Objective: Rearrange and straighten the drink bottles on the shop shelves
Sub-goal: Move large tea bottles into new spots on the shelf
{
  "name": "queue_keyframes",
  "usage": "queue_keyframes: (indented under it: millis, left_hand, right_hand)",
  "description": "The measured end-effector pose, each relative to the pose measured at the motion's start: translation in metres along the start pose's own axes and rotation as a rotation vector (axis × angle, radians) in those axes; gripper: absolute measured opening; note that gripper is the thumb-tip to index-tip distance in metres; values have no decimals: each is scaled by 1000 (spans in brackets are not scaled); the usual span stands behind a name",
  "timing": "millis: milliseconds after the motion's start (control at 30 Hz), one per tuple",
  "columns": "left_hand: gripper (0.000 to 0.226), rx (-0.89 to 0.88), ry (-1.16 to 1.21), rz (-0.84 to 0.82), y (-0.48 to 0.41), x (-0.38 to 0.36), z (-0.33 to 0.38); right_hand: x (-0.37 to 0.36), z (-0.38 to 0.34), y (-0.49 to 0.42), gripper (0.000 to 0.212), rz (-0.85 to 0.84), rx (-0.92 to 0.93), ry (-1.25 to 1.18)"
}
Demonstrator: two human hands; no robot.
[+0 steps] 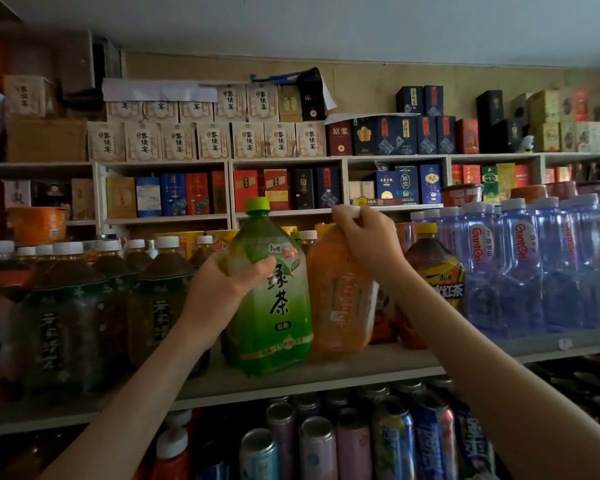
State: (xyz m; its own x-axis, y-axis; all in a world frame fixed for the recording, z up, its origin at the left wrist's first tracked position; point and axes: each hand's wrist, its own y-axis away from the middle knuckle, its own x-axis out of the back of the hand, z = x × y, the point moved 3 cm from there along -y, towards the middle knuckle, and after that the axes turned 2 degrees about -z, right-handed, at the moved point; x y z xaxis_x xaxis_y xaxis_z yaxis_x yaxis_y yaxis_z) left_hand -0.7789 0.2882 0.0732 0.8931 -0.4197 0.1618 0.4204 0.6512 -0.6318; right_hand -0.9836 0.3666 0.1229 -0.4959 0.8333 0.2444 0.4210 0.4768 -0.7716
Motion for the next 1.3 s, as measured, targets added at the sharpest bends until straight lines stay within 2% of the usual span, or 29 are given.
queue_keyframes:
  millis: [133,167,267,333,600,900,1300]
  left_hand:
    - [29,4,-28,-2,-11,-12,-6]
    - [34,8,-36,-4,-14,-15,-9]
    - [68,30,-94,-16,-20,-23,-16]
    - [81,29,-153,-32,-23,-26,-21]
    - [85,23,-237,-21,-26,-28,-29]
    - [65,38,-159,-6,-18,-22,-29]
    - [51,27,-152,-65,-7,0,-18]
  right_hand:
    - [26,-11,-5,35,40,28,76]
    - [30,-10,-5,37,49,31,93]
    - [41,-7,-1,41,65,38,113]
    - [45,-4,3,43,53,47,122]
    - [49,4,8,44,-23,4,124]
    - [46,-4,14,50,-47,-13,84]
    - [27,-20,25,48,-124,-57,24]
